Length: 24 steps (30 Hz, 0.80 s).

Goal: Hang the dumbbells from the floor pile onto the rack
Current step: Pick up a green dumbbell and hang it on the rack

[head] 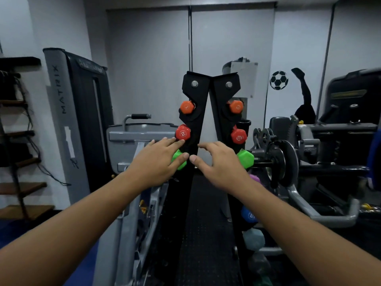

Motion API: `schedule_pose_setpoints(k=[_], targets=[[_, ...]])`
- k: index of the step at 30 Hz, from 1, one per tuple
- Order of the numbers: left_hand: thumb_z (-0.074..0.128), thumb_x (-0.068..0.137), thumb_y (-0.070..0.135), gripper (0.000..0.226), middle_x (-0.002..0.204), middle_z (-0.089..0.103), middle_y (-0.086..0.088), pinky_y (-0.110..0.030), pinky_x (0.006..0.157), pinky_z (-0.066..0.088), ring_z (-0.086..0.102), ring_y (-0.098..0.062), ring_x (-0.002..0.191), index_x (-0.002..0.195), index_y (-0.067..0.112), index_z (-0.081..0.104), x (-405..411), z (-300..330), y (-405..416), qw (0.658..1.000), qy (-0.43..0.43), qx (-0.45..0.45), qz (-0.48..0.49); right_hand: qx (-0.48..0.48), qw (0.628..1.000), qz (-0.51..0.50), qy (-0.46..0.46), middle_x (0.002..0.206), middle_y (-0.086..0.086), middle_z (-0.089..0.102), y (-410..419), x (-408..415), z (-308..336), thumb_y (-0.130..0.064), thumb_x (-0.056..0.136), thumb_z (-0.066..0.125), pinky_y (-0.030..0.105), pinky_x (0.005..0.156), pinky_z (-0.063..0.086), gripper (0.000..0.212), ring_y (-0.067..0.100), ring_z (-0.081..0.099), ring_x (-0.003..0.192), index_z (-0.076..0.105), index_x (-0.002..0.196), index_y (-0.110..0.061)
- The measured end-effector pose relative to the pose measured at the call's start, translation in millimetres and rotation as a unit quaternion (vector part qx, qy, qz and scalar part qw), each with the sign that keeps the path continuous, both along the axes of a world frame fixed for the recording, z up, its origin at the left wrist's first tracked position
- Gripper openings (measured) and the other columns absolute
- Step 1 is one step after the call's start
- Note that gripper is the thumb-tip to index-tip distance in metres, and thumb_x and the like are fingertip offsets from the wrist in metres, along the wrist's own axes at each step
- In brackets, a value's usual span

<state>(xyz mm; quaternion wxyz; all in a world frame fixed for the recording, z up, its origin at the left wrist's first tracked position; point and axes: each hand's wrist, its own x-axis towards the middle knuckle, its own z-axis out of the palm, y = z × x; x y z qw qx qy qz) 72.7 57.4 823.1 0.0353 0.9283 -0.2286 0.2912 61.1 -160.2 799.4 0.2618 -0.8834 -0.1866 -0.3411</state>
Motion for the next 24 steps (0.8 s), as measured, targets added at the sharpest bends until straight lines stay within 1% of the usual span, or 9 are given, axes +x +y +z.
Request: schedule_pose_setpoints(k=[1,4,6,9,12,14,17,21,24], targets=[[0.021,0.104,0.07,0.074,0.166,0.038,-0.001,-0.051,0.126,0.027,0.031,-0.019,0.155,0.162,0.027,0.034,-5.6,-1.4,-5.3,1.0,-0.001,0.001,-0.005,-0.002,1.0,-0.004,-0.001,0.136,-0.002,0.062,-5.9,-5.4,0.2,-0.069,0.096,0.054,0.045,0.107,0.05,0.063,0.018,0.058,0.127,0.06,0.142,-0.026],[0.026,0.104,0.069,0.071,0.166,0.038,-0.001,-0.049,0.124,0.031,0.034,-0.019,0.153,0.162,0.028,0.036,-23.0,-6.4,-23.3,1.0,0.001,-0.005,-0.012,-0.009,1.0,-0.018,0.001,0.138,-0.002,0.061,-25.2,-22.8,-0.1,-0.064,0.097,0.058,0.037,0.107,0.049,0.062,0.017,0.057,0.129,0.059,0.144,-0.023],[0.029,0.103,0.069,0.071,0.166,0.039,-0.001,-0.047,0.123,0.033,0.036,-0.018,0.152,0.161,0.028,0.036,-32.4,-11.2,-32.5,1.0,0.001,-0.009,-0.017,-0.013,1.0,-0.028,0.0,0.139,-0.003,0.059,-36.8,-33.9,-1.9,-0.065,0.097,0.059,0.036,0.107,0.048,0.063,0.016,0.056,0.129,0.058,0.145,-0.024],[0.031,0.102,0.072,0.073,0.167,0.037,0.002,-0.044,0.12,0.036,0.037,-0.017,0.151,0.162,0.031,0.034,-46.3,-20.6,-42.7,1.0,0.01,-0.011,-0.025,-0.011,0.999,-0.034,0.012,0.139,-0.004,0.059,-50.2,-50.0,-10.3,-0.066,0.096,0.059,0.038,0.108,0.048,0.064,0.015,0.054,0.131,0.057,0.146,-0.026],[0.034,0.1,0.073,0.073,0.167,0.035,0.006,-0.045,0.114,0.042,0.041,-0.017,0.149,0.162,0.034,0.031,-58.2,-33.0,-51.7,0.999,0.019,-0.011,-0.026,-0.006,0.999,-0.044,0.019,0.14,-0.006,0.058,-63.3,-66.5,-23.8,-0.068,0.095,0.058,0.041,0.105,0.051,0.065,0.014,0.055,0.129,0.056,0.145,-0.027],[0.037,0.099,0.073,0.073,0.166,0.038,0.006,-0.045,0.111,0.045,0.045,-0.019,0.146,0.162,0.035,0.031,-65.7,-43.4,-54.4,0.999,0.025,-0.02,-0.038,-0.001,0.999,-0.048,0.023,0.14,-0.005,0.058,-70.5,-77.1,-34.9,-0.067,0.095,0.059,0.039,0.105,0.051,0.064,0.015,0.056,0.127,0.056,0.145,-0.026],[0.039,0.098,0.074,0.074,0.162,0.043,0.006,-0.047,0.11,0.048,0.049,-0.02,0.143,0.16,0.034,0.035,-73.5,-60.5,-54.8,0.997,0.042,-0.034,-0.051,0.0,0.998,-0.049,0.029,0.137,-0.004,0.06,-77.2,-91.5,-53.6,-0.064,0.095,0.062,0.039,0.107,0.049,0.063,0.017,0.056,0.127,0.057,0.145,-0.025],[0.038,0.097,0.075,0.075,0.158,0.048,0.003,-0.046,0.108,0.05,0.053,-0.021,0.138,0.157,0.031,0.04,-84.0,-89.4,-55.9,0.996,0.067,-0.023,-0.053,-0.009,0.998,-0.044,0.054,0.132,-0.004,0.061,-78.0,-105.2,-83.3,-0.068,0.093,0.058,0.041,0.104,0.052,0.066,0.016,0.059,0.122,0.058,0.142,-0.024],[0.037,0.097,0.076,0.076,0.159,0.048,0.001,-0.047,0.108,0.05,0.053,-0.024,0.138,0.158,0.032,0.038,-92.6,-114.1,-54.9,0.994,0.094,-0.018,-0.047,-0.016,0.997,-0.041,0.07,0.133,-0.002,0.062,-78.9,-114.1,-102.6,-0.068,0.093,0.057,0.041,0.106,0.05,0.068,0.018,0.058,0.126,0.058,0.143,-0.023]])
